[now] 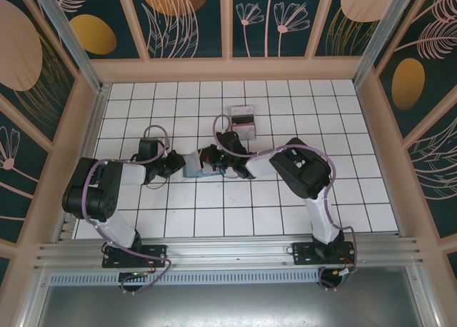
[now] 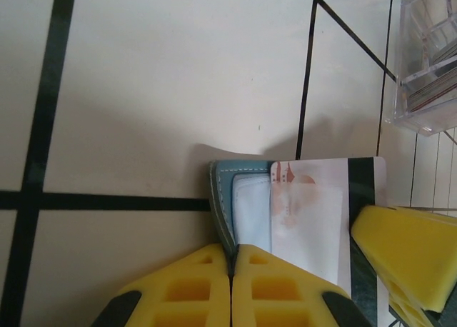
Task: Put the credit cards into the card holder
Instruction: Insert the credit card into the card slot.
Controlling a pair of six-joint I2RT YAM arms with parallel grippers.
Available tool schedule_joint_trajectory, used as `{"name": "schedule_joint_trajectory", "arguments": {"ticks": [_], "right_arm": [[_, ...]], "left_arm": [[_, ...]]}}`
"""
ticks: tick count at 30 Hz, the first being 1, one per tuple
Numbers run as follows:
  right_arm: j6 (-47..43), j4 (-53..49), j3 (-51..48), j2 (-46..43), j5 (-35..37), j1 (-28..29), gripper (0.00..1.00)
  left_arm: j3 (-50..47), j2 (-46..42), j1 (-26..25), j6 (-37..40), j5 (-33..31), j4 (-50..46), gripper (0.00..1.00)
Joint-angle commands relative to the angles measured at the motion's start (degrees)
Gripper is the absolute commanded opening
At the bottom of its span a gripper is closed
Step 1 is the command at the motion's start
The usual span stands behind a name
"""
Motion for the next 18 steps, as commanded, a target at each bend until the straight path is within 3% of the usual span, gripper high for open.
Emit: {"name": "schedule_joint_trajectory", "arguments": {"ticks": [1,5,18], "right_arm": [[-0.84,-6.03,-3.63,-2.39,-1.07,2.72,0.00],[-0.68,-6.26,-5.06,-3.84,-0.44,2.88,0.00],[0.28,-4.91,-7.23,-4.63,0.02,3.49,0.00]], "left_arm": [[-2.57,0.22,-1.99,-1.42,1.71,-1.68,0.05],[-4.24,-0.34,-1.98,-2.31,1.11,-0.21,0.00],[-11.73,-2.86,-2.20,-9.06,-1.80,10.76,0.00]]}}
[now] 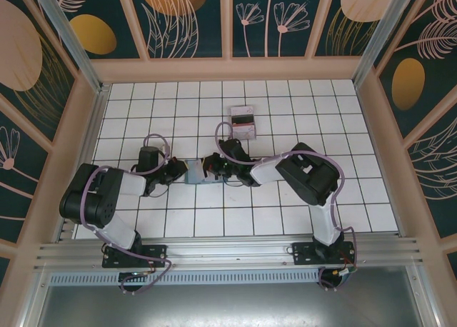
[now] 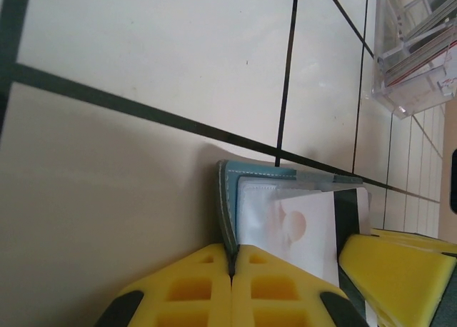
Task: Put the credit cards into the card holder
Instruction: Insert the credit card into the card slot.
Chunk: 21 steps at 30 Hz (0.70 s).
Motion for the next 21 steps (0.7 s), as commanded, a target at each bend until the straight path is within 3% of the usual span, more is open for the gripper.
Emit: {"name": "schedule_joint_trajectory", "arguments": {"ticks": [1,13,16,18,21], "right_arm": [[0.14,-3.86,-0.34,0.96,-0.99,1.33,0.00],[1.29,0.38,1.49,4.44,-0.97,1.06,0.00],[1.63,1.08,1.17,4.87,-1.75,0.68,0.00],[0.88,0.16,0.79,4.02,-1.47,0.34,0.04],[-2.21,-4.67,1.84,2.19,-1.01,-0.03,0.19]], "left_arm": [[-3.71,0.15,-0.73,-4.41,-2.12,1.60,0.00],[-7.76,4.39,-4.37,-15.38,-2.67,15.71,0.01],[-7.97,4.39,-4.43,-15.42,-2.54,15.62,0.11],[-6.70,3.07,-4.48,-13.30,-2.95,11.31,0.27],[-5.07,-0.75,-4.51,-10.34,-4.28,4.41,0.33]]}}
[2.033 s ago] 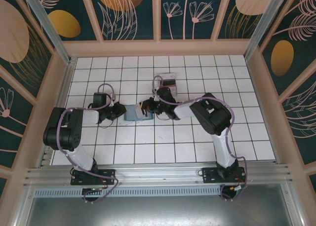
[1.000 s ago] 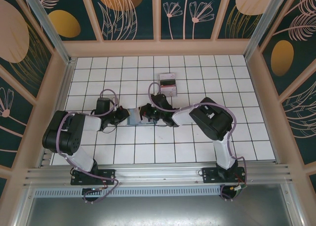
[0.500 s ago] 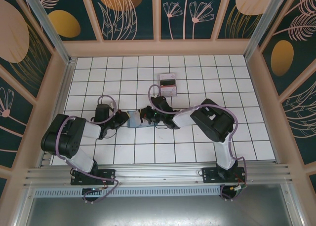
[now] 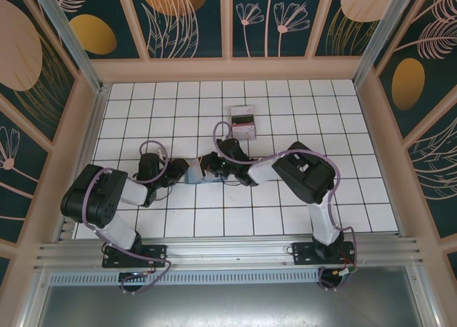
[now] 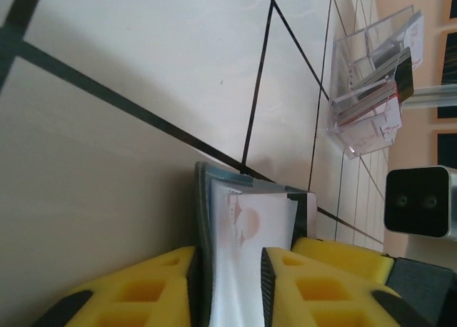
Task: Put the credit cards into the card holder
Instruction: Insert the credit card into the card slot.
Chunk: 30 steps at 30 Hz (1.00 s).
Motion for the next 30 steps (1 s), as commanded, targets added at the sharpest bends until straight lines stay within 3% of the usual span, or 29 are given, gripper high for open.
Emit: {"name": "schedule_joint_trajectory", "arguments": {"ticks": [1,7,12,22,25,30], "right_arm": [[-3.38,-8.39,0.62,-0.69,0.13,-0.09,0.22],[-11.29,-19.91,3.46,-4.45,1.95,-2.33,0.38],[-17.15,-27.38,5.75,-6.10,2.05,-4.18,0.43],[-25.41,-39.34,15.22,-4.21,-2.84,-5.13,0.47],[-27.90,-44.42,18.68,-4.80,1.66,-4.58,0.57],[-29.31,-46.28,18.52,-7.39,4.04,-6.12,0.56]], "left_arm": [[1.51,-2.20,-1.54,3.99,-0.65,-14.34,0.35],[4.46,-8.32,-1.46,9.30,-4.16,-26.87,0.37],[4.78,-10.37,-1.41,11.63,-4.86,-32.44,0.34],[5.10,-6.61,-1.74,10.02,0.81,-26.92,0.22],[6.26,-5.66,-2.13,9.99,1.22,-26.63,0.21],[7.83,-4.70,-2.35,10.38,1.39,-26.48,0.19]]}}
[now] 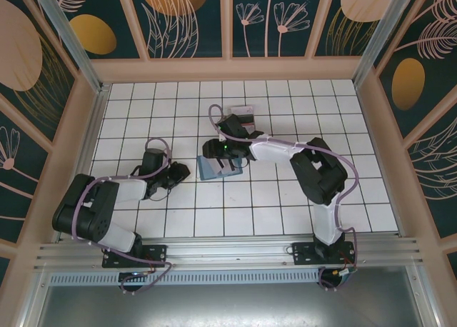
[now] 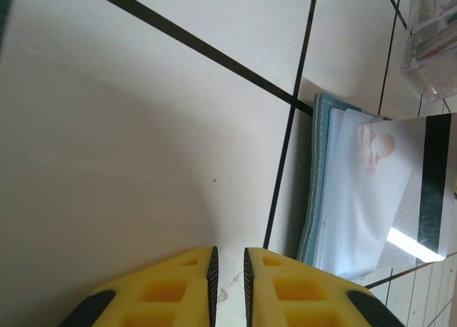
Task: Put the credit cards into the card holder
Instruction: Insert the credit card into the card slot.
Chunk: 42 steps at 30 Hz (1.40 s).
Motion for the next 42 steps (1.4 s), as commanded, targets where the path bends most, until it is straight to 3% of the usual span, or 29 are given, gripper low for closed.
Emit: {"name": "schedule_joint_trajectory", "arguments": {"ticks": [1,9,23,30,35,40,42], "right_arm": [[-2.60,-4.71,0.34,-2.08,1.15,-1.52,0.55],[-3.79,-6.90,0.16,0.29,0.05,-2.12,0.43],[-2.87,-8.51,0.11,4.16,-0.40,-0.32,0.45],[-1.83,-8.57,1.73,4.39,-1.88,2.25,0.45],[-1.00,-9.15,2.19,4.04,-3.13,4.00,0.45],[1.52,-3.97,0.48,3.87,-10.39,4.40,0.45],[0.02,-5.22,0.45,2.13,-6.54,4.18,0.45]], "left_arm": [[1.58,1.96,-0.72,-0.12,2.22,0.45,0.19],[3.22,5.55,-1.61,-0.72,3.21,2.77,0.18],[6.20,10.63,-5.17,-2.58,4.12,5.83,0.14],[5.24,12.07,-5.78,-3.87,4.18,8.51,0.00],[4.93,13.16,-6.18,-4.72,4.25,10.24,0.00],[5.19,13.45,-6.49,-5.15,4.68,10.85,0.00],[5.73,13.09,-6.49,-4.04,4.22,9.13,0.00]]}}
